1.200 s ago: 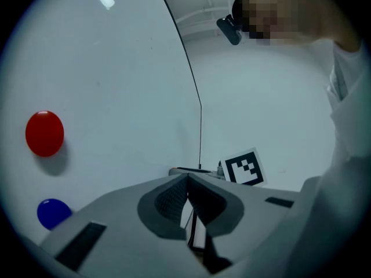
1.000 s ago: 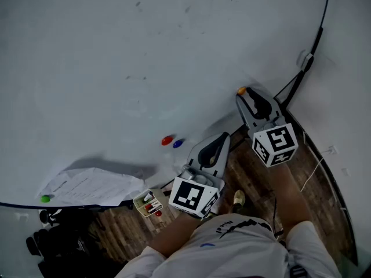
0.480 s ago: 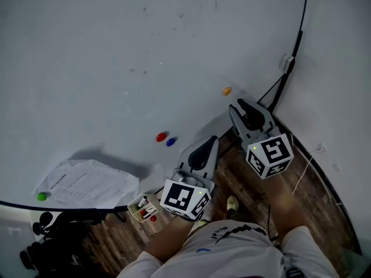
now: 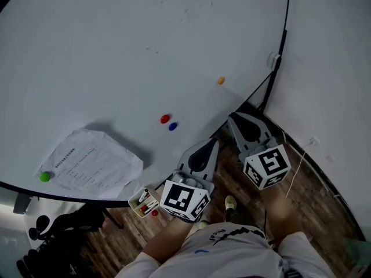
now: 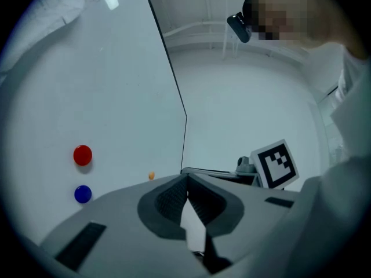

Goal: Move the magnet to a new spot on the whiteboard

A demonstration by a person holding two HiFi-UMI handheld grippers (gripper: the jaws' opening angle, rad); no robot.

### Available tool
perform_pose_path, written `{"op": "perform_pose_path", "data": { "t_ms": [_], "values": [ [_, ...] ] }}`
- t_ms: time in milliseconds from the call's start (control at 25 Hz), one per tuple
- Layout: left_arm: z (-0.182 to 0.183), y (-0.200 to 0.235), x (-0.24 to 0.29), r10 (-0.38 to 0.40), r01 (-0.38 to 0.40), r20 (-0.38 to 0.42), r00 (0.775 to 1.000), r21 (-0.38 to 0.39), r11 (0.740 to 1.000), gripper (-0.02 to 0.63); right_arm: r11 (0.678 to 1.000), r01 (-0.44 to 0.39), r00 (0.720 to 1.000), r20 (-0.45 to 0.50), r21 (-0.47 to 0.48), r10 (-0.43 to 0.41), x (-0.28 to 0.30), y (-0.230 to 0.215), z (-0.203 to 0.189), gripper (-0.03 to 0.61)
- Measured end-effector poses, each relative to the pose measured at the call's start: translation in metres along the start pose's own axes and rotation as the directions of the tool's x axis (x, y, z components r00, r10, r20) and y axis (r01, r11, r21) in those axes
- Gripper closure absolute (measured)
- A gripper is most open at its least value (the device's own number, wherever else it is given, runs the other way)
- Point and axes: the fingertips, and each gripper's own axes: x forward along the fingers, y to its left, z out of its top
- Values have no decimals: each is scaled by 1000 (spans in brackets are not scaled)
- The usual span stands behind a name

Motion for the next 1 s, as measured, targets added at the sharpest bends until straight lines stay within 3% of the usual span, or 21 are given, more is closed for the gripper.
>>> {"op": "perform_pose_path", "data": {
  "t_ms": [680,1000],
  "values": [
    [18,-41,-110,-105,105,25,994,-3,994,602,995,96,995,3,-26,-96,-89,111,9,565],
    [20,-49,-135,-127,128,12,992,-42,991,603,996,88,996,8,-32,-88,-105,144,13,565]
  ]
}}
